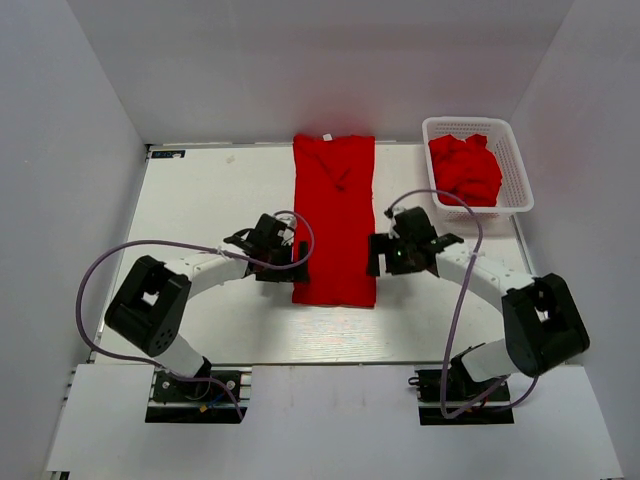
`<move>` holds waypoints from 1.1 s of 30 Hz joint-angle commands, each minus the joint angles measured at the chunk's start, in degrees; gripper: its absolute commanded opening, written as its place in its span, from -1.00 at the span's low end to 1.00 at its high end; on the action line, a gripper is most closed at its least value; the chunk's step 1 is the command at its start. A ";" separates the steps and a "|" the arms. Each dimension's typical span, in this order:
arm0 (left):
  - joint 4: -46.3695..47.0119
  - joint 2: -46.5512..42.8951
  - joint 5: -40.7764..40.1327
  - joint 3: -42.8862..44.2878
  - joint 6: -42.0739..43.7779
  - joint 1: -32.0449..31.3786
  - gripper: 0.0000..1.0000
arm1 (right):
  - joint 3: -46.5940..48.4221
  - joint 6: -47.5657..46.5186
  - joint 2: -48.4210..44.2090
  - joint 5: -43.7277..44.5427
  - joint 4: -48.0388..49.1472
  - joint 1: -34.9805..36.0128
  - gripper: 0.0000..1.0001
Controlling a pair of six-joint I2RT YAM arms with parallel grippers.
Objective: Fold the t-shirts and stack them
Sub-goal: Grab the bottom of the folded rectangular tshirt with both arms
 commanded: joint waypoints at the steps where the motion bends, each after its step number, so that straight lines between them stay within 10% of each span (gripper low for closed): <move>1: -2.05 -1.24 -1.09 -4.22 -2.16 -2.04 1.00 | -8.12 4.02 -5.14 -8.43 -0.17 1.12 0.81; 10: -3.18 -0.72 -0.56 -8.97 -6.37 -5.91 1.00 | -13.88 5.87 -4.89 -14.94 3.09 3.14 0.81; 20: -6.27 -0.01 -1.09 -12.05 -8.67 -7.06 0.47 | -15.63 9.12 -3.22 -15.57 4.84 3.32 0.74; 28: -6.79 -0.02 -0.47 -14.87 -9.81 -7.59 0.17 | -16.17 10.62 -1.90 -12.67 3.70 3.15 0.06; 33: -4.60 1.04 1.55 -14.87 -9.81 -7.59 -0.73 | -15.90 11.06 -0.76 -12.14 3.26 3.14 -0.54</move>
